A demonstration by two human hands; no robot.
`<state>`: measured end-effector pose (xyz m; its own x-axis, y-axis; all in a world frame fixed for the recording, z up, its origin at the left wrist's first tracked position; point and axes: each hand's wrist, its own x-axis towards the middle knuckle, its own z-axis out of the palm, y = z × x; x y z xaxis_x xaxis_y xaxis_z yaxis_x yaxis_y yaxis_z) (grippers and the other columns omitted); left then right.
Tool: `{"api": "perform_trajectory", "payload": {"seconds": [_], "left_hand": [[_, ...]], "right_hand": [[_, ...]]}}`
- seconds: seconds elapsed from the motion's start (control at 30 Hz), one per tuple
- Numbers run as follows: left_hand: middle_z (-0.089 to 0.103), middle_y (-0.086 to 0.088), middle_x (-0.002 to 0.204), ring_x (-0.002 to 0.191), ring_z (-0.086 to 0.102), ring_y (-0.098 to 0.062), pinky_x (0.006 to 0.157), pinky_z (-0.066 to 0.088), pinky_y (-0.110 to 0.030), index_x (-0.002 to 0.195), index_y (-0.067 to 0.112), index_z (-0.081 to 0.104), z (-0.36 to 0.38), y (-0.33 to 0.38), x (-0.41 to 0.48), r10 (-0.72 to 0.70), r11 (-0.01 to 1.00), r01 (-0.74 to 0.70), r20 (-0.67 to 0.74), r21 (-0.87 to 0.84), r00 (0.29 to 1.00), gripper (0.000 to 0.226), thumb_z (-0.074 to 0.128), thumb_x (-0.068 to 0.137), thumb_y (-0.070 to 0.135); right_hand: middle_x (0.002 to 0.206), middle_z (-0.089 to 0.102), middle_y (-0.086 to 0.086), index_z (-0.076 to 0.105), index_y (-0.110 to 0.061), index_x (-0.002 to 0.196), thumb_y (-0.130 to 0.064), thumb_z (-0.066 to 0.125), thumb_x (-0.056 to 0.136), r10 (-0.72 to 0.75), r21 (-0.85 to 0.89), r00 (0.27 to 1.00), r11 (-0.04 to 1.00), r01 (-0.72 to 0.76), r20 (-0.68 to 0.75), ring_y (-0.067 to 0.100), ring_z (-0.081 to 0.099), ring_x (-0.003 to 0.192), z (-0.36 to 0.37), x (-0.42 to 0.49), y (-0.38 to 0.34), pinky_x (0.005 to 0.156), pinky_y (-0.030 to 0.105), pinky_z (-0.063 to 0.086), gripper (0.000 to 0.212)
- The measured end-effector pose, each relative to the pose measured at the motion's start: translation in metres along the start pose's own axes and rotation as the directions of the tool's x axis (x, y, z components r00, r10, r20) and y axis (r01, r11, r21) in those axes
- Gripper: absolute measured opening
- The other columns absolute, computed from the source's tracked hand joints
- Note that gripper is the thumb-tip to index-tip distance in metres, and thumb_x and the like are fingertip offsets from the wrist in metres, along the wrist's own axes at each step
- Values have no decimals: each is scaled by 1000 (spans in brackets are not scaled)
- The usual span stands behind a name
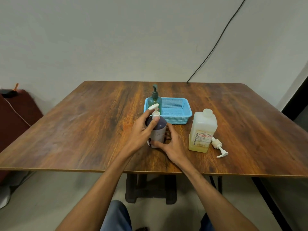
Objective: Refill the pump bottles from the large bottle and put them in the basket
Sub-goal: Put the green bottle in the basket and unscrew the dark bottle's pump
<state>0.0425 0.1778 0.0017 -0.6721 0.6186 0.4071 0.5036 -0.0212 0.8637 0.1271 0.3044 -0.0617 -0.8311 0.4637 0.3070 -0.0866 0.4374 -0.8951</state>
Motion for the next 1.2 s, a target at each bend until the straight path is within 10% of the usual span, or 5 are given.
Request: {"api": "perform_trajectory", "payload": {"seconds": [0.43,0.7,0.97,1.2], "left_hand": [[75,-9,102,99,73,-27,84,61,-37,102,5,69,14,-5,13,-124,964,46,-285,-264,951,44,93,69,20],[65,7,126,114,63,2,89,51,-15,135,15,55,10,-6,2,-54,948,43,-27,-315,998,32,48,104,14],[66,-1,112,105,67,-4,86,53,-19,123,4,60,9,-9,11,5,972,-49,-189,-229,982,52,83,76,7],[65,-7,135,126,62,-14,101,52,-27,140,4,54,5,-12,7,16,970,-21,-24,-244,1000,40,55,100,7]], "right_hand": [[135,58,-10,41,-34,145,-32,90,71,16,-2,1000,1000,-16,-18,2,56,119,0,3,4,95,22,52,89],[136,58,-14,40,-36,144,-35,89,70,-10,4,1000,1000,10,-19,2,57,119,3,3,9,98,31,53,89],[133,59,-15,41,-40,143,-32,90,71,-11,9,1000,1000,11,-18,1,58,118,2,3,9,97,30,53,88],[132,60,-16,43,-36,141,-33,90,70,-14,15,1000,1000,14,-18,2,58,118,2,1,10,97,35,54,85]]}}
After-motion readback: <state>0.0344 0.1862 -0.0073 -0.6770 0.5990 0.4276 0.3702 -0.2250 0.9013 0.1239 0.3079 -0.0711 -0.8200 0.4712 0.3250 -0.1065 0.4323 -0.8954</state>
